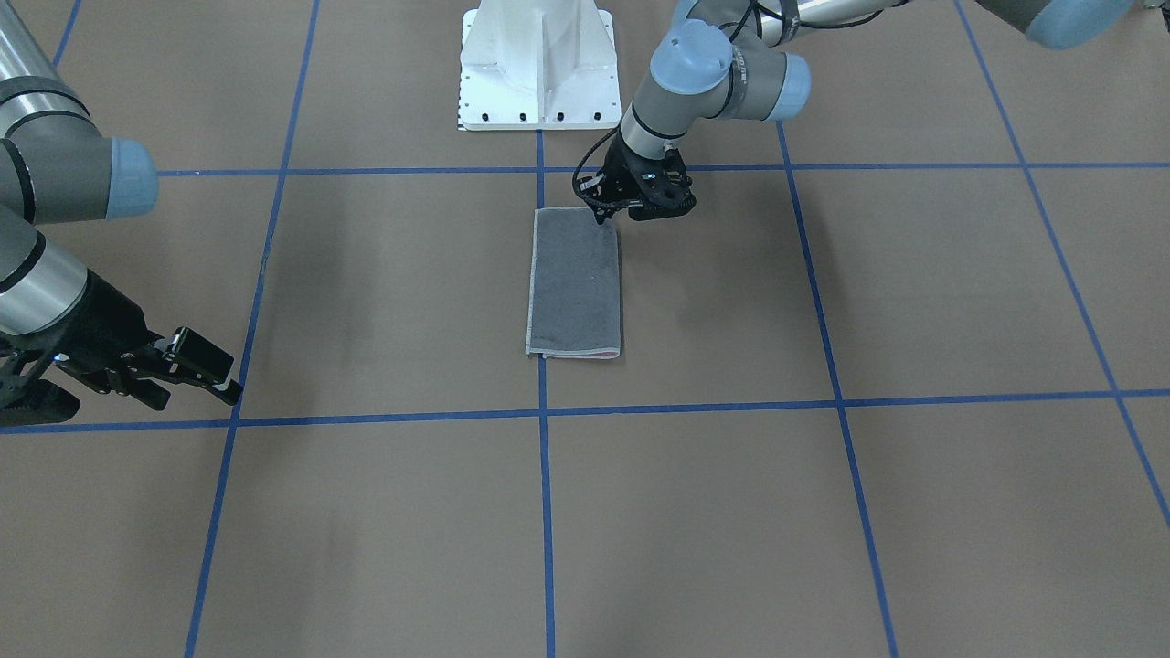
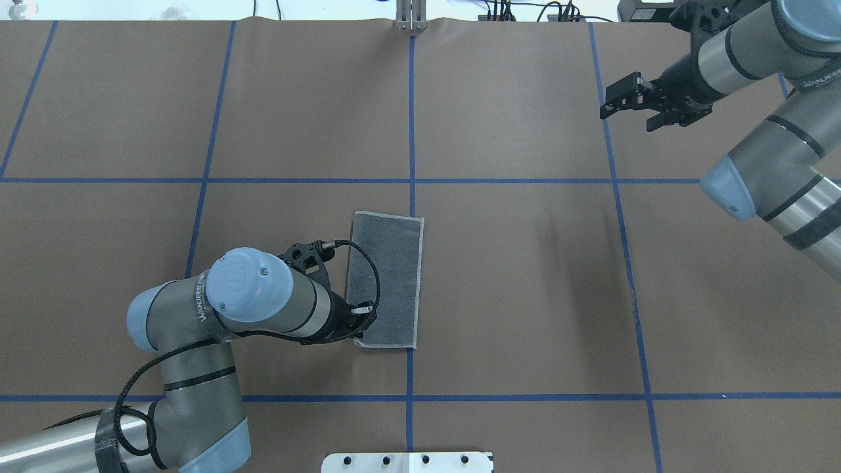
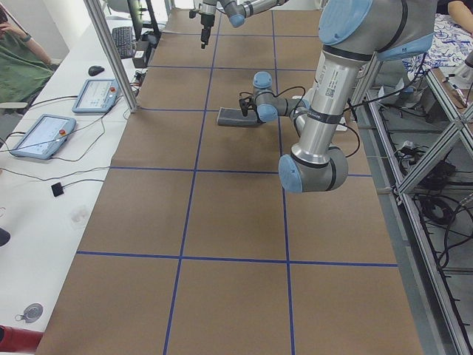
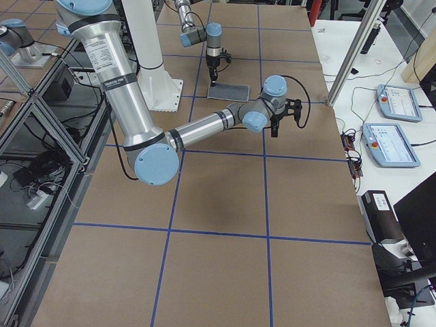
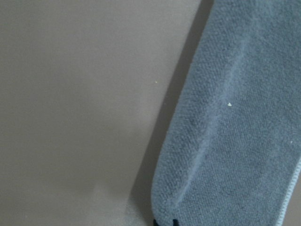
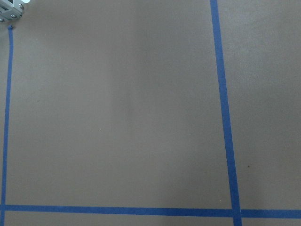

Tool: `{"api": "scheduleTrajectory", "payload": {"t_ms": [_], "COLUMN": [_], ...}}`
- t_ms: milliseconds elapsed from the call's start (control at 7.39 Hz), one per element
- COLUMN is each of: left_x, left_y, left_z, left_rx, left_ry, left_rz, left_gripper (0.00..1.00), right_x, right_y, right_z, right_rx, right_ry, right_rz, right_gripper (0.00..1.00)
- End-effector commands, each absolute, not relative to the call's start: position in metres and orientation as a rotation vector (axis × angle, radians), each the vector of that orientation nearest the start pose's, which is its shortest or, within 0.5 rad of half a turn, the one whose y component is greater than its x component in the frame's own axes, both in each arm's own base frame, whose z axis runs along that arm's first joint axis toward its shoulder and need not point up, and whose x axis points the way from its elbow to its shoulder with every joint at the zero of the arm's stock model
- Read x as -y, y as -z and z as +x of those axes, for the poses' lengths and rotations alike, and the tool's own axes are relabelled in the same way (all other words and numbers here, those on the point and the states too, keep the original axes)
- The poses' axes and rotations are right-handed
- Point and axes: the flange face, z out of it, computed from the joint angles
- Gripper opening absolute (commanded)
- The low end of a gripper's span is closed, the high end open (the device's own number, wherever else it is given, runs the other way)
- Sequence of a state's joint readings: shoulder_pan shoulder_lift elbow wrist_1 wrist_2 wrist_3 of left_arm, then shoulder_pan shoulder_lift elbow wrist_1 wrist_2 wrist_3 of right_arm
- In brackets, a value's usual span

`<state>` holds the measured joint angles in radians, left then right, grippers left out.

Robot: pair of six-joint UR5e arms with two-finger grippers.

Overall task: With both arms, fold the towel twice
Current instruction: 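Lift the grey strip's near end with the left gripper, fold over far end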

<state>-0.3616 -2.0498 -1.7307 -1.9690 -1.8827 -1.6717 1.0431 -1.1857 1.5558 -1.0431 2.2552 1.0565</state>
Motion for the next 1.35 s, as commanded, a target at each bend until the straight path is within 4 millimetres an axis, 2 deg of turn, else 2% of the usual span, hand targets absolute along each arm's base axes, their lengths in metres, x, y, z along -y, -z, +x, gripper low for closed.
{"api": "scheduleTrajectory", "payload": {"t_ms": [0,271,541,948,1218], "left_x": [0.324,0.329,0.365,0.416,0.446], "left_y": [-0.244,-0.227,-0.205,-0.206,-0.219], "left_z": [0.572,0.573,0.556,0.534,0.531], "left_rx": [-1.039,-1.047,-1.081,-1.082,-1.073], "left_ry": [0.255,0.261,0.308,0.394,0.435], "left_rz": [-0.159,-0.153,-0.117,-0.081,-0.063], "left_gripper": [0.00,0.00,0.00,0.00,0.00], "right_x": [0.594,0.593,0.593,0.593,0.594], "right_y": [-0.385,-0.386,-0.387,-0.388,-0.387], "right_z": [-0.266,-0.265,-0.265,-0.266,-0.266], "right_rx": [1.058,1.060,1.059,1.055,1.056], "right_ry": [-0.169,-0.174,-0.175,-0.175,-0.174], "right_rz": [0.151,0.149,0.150,0.150,0.154], "right_gripper": [1.00,1.00,1.00,1.00,1.00]}}
